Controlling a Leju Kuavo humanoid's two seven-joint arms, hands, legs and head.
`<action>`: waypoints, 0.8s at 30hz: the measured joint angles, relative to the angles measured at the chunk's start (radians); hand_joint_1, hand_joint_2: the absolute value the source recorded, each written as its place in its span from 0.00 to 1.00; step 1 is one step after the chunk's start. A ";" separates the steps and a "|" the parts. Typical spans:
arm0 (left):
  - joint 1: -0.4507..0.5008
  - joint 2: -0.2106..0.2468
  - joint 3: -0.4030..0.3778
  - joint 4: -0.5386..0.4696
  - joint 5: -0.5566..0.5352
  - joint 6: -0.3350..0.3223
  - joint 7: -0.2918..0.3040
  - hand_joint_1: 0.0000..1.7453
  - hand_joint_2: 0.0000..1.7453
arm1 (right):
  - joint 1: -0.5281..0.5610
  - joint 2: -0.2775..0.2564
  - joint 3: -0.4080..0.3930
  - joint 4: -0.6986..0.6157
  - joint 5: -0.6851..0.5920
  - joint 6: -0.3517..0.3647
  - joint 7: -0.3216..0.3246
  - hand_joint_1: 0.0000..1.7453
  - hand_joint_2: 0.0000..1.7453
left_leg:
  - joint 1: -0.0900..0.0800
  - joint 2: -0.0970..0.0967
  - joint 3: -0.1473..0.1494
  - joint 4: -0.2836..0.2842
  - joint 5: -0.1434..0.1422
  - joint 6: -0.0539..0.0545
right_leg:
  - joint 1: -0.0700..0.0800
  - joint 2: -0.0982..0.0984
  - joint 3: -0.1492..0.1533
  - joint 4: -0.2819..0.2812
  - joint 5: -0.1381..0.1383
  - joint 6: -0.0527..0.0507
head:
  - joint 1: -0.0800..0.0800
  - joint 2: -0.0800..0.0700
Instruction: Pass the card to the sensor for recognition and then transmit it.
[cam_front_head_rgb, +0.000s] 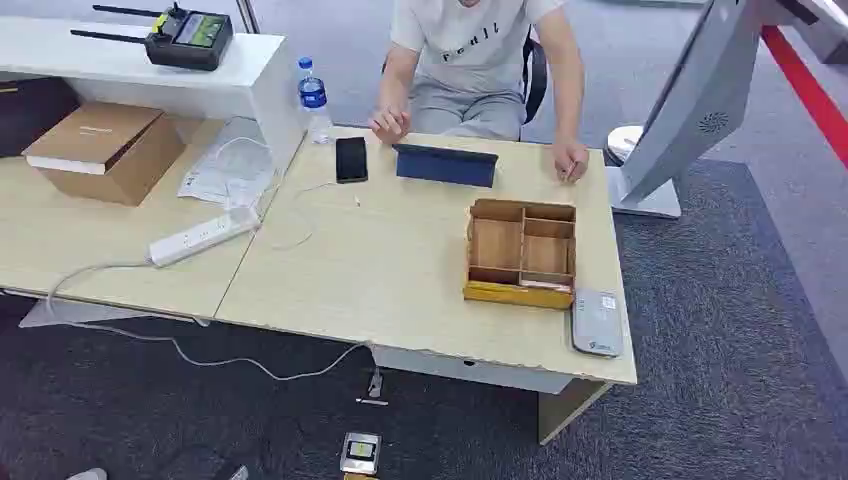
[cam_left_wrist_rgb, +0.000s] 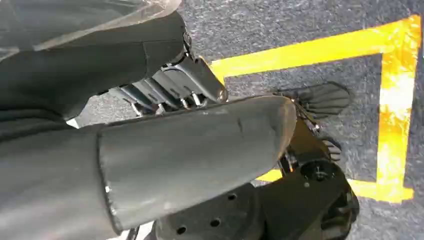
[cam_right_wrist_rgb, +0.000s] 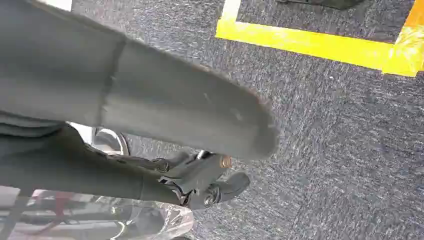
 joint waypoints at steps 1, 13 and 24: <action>0.000 0.000 0.000 0.000 0.000 0.005 0.003 0.00 0.00 | 0.000 0.000 0.000 0.000 0.000 0.001 0.008 0.00 0.00 | 0.000 0.000 0.000 0.000 0.000 0.000 | 0.000 0.000 0.000 0.000 0.000 0.000 | 0.000 0.000; 0.000 0.003 0.000 0.000 0.005 0.008 0.012 0.00 0.00 | -0.005 -0.129 -0.035 -0.003 -0.078 -0.054 -0.027 0.00 1.00 | -0.002 0.000 0.000 0.000 0.000 0.001 | -0.002 0.000 0.000 0.000 0.000 0.000 | 0.000 0.000; -0.004 0.021 -0.005 0.000 -0.012 -0.020 -0.011 0.00 0.00 | -0.162 -0.315 -0.083 -0.034 -0.090 -0.077 -0.154 0.00 1.00 | -0.003 0.003 0.000 0.000 0.000 0.001 | -0.002 0.004 -0.001 0.000 0.002 0.002 | 0.000 0.000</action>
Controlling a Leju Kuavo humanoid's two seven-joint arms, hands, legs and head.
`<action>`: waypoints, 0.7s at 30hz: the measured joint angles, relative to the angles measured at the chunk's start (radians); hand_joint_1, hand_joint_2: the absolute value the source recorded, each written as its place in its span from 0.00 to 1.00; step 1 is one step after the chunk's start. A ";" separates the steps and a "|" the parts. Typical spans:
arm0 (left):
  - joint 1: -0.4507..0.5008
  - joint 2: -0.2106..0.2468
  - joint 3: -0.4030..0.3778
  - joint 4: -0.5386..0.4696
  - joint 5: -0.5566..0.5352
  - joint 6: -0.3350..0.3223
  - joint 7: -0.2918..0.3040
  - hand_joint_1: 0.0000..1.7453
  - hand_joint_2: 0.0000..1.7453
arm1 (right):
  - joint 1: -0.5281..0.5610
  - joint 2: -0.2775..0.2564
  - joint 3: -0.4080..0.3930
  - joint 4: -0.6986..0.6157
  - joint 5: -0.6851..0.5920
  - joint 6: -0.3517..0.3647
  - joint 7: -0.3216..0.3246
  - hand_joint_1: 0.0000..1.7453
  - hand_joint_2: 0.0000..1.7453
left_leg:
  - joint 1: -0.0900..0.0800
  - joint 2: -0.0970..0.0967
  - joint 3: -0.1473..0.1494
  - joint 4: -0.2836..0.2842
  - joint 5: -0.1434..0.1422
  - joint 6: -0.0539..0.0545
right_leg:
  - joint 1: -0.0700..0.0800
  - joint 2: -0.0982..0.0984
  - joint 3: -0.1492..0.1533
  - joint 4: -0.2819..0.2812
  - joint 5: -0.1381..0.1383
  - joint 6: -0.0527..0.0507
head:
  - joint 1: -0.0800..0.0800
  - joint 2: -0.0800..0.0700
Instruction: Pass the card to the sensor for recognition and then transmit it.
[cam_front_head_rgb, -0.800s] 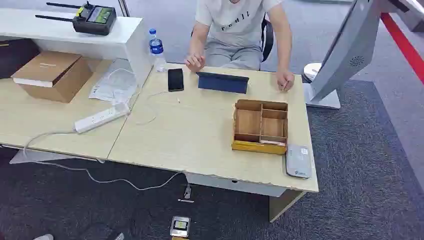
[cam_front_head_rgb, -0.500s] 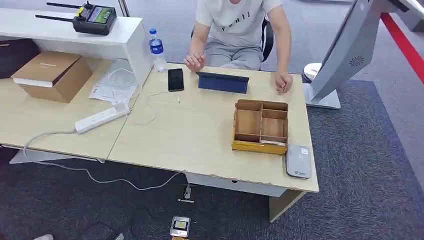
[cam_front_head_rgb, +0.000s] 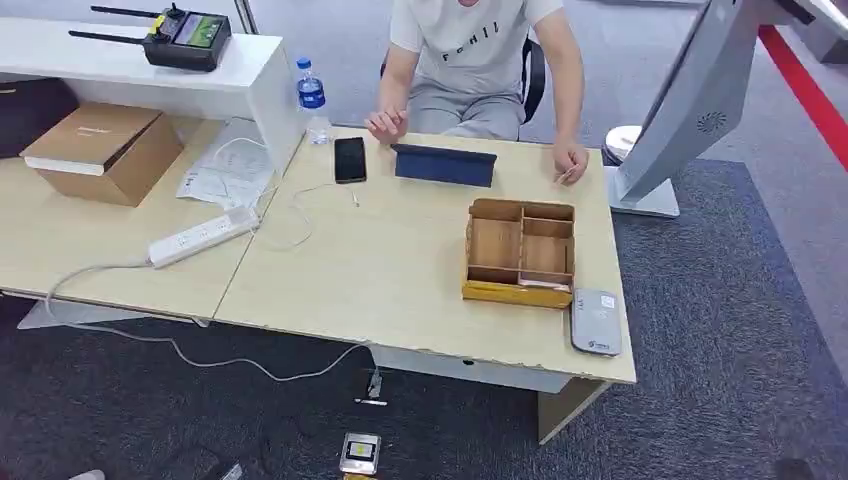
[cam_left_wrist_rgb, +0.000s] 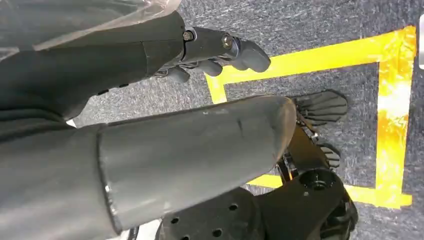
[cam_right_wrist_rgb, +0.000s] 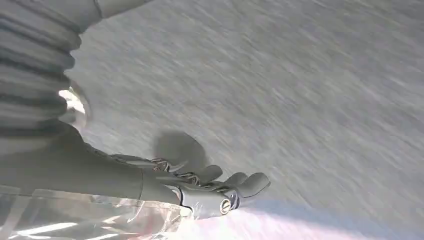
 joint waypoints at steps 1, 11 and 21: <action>0.000 0.001 0.000 0.000 -0.003 -0.003 -0.002 0.00 0.00 | -0.025 -0.015 0.000 -0.005 0.003 0.000 -0.008 0.00 1.00 | 0.000 0.000 0.000 0.000 0.001 0.001 | 0.000 0.000 0.000 0.000 0.000 0.000 | 0.000 0.000; -0.003 0.014 -0.021 0.000 -0.024 -0.016 -0.023 0.00 0.00 | -0.272 -0.088 0.039 -0.060 0.010 -0.029 -0.064 0.00 1.00 | 0.000 -0.001 -0.001 0.000 0.002 0.000 | 0.000 -0.001 0.000 0.001 0.001 0.000 | 0.000 0.000; -0.008 0.032 -0.050 0.000 -0.063 -0.045 -0.058 0.00 0.00 | -0.446 -0.127 0.267 -0.233 -0.179 -0.056 -0.019 0.00 1.00 | 0.000 -0.002 -0.002 0.000 0.002 0.000 | 0.000 -0.002 -0.001 0.002 0.001 0.000 | 0.000 0.000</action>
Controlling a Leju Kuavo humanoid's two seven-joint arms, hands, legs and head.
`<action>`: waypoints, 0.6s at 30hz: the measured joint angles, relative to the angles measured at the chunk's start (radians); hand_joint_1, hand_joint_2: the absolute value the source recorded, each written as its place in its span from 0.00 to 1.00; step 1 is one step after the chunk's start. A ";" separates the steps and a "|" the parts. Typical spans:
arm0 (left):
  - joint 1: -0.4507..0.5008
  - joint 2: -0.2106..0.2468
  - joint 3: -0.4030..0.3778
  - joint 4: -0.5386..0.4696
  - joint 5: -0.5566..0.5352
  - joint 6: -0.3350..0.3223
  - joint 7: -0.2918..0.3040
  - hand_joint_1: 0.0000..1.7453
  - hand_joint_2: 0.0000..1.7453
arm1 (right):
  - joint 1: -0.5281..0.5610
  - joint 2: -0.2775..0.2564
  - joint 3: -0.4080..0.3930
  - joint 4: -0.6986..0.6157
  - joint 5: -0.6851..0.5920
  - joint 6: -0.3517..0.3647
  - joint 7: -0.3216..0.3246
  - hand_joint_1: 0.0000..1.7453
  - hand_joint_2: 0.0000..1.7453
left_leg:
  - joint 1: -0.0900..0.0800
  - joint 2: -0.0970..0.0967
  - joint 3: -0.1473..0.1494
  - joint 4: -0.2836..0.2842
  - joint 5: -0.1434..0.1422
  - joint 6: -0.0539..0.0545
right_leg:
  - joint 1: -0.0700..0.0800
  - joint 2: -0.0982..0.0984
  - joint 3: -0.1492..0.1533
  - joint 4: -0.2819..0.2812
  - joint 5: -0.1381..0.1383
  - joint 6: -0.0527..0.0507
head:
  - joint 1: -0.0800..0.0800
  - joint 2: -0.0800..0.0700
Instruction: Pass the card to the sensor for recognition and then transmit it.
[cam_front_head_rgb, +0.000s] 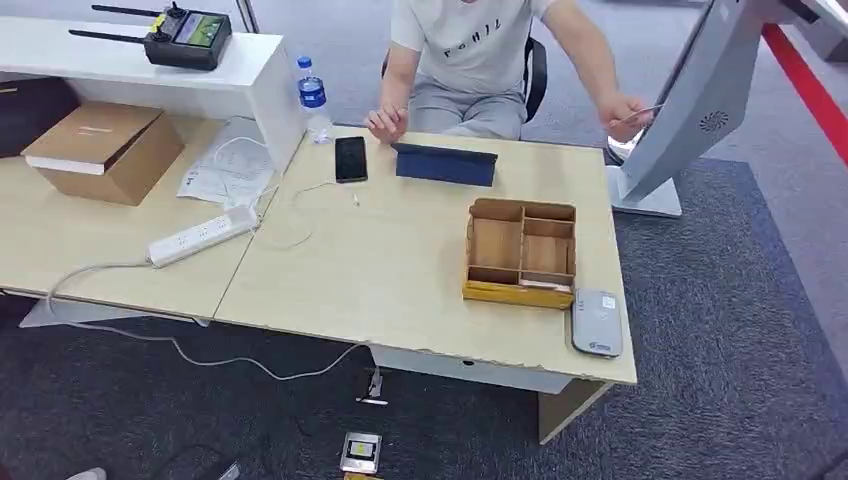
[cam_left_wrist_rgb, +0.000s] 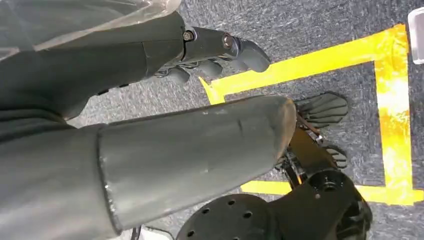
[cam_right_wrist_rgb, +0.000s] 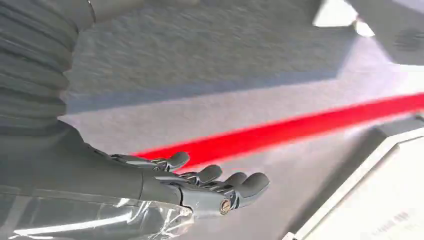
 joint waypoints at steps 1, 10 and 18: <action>0.000 0.002 -0.001 0.000 -0.003 -0.002 -0.002 0.00 0.00 | -0.007 -0.004 0.031 -0.026 -0.021 -0.002 0.016 0.00 1.00 | 0.000 0.000 0.000 0.000 0.000 0.000 | 0.000 0.000 0.000 0.000 0.000 0.000 | 0.000 0.000; -0.003 0.008 -0.024 0.000 -0.006 -0.005 -0.005 0.00 0.00 | -0.024 -0.027 0.272 -0.186 -0.102 -0.012 0.062 0.00 1.00 | 0.001 -0.001 0.000 0.000 0.000 0.000 | 0.000 -0.001 0.000 0.000 0.000 0.000 | 0.000 0.000; -0.003 0.010 -0.028 0.000 -0.006 -0.005 -0.006 0.00 0.00 | -0.024 -0.041 0.359 -0.233 -0.106 -0.015 0.063 0.00 1.00 | 0.000 -0.001 0.000 0.000 0.000 0.000 | 0.000 -0.001 0.000 0.000 0.000 0.000 | 0.000 0.000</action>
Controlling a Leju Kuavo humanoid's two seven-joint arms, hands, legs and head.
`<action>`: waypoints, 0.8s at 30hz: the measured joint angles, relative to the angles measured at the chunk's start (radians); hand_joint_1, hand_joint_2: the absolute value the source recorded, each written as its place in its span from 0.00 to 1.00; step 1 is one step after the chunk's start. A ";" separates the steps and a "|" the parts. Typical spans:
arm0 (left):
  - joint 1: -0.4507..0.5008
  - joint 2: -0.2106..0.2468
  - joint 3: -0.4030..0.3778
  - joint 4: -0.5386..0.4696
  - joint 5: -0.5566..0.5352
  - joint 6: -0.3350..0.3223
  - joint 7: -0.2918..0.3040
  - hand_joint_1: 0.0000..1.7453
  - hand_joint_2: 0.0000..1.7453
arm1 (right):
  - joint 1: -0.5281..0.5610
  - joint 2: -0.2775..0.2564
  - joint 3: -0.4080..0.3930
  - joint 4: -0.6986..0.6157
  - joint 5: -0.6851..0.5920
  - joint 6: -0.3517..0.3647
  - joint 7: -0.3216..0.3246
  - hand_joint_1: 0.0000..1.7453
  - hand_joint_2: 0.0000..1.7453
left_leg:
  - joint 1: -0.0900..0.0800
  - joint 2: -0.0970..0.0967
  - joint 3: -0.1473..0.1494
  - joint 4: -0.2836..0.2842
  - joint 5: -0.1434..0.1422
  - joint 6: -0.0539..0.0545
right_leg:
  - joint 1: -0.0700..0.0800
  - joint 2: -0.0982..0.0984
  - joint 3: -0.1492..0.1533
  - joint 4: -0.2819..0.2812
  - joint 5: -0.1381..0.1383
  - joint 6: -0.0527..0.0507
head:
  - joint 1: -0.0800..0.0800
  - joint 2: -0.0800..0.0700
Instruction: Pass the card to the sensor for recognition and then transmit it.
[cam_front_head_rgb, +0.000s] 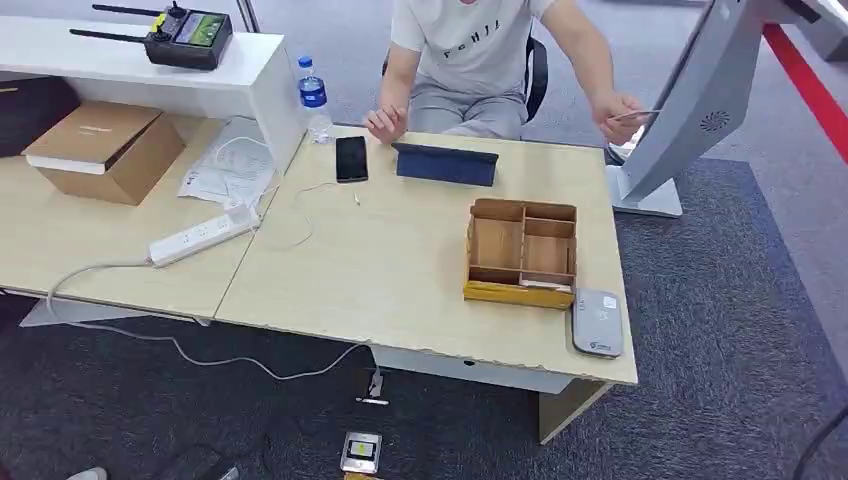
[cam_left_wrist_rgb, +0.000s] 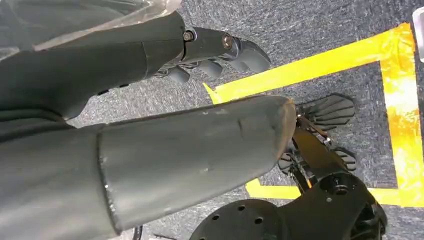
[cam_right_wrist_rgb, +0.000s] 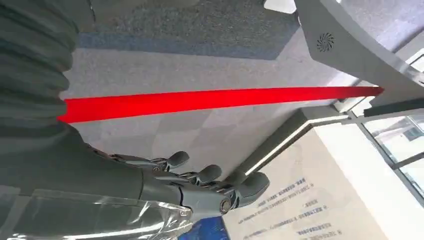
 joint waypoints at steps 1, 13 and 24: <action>0.000 0.000 -0.002 0.000 -0.001 0.000 -0.001 0.00 0.00 | 0.000 -0.002 0.010 -0.003 0.000 -0.001 -0.002 0.00 1.00 | 0.000 0.000 0.000 0.000 0.000 0.000 | 0.000 0.000 0.000 0.000 0.000 0.000 | 0.000 0.000; -0.004 0.005 -0.033 0.000 -0.047 -0.015 -0.046 0.00 0.00 | 0.010 -0.010 0.245 -0.259 0.225 -0.095 0.080 0.00 1.00 | 0.000 0.000 0.000 0.000 0.000 -0.001 | 0.002 0.000 0.000 0.000 0.000 0.000 | 0.000 0.000; -0.009 0.000 -0.048 -0.001 -0.036 0.009 -0.027 0.00 0.00 | -0.024 0.144 0.480 -0.247 0.464 -0.276 0.060 0.00 1.00 | 0.002 -0.001 -0.001 -0.001 0.002 -0.002 | 0.003 -0.003 0.000 0.001 0.000 -0.001 | 0.000 0.000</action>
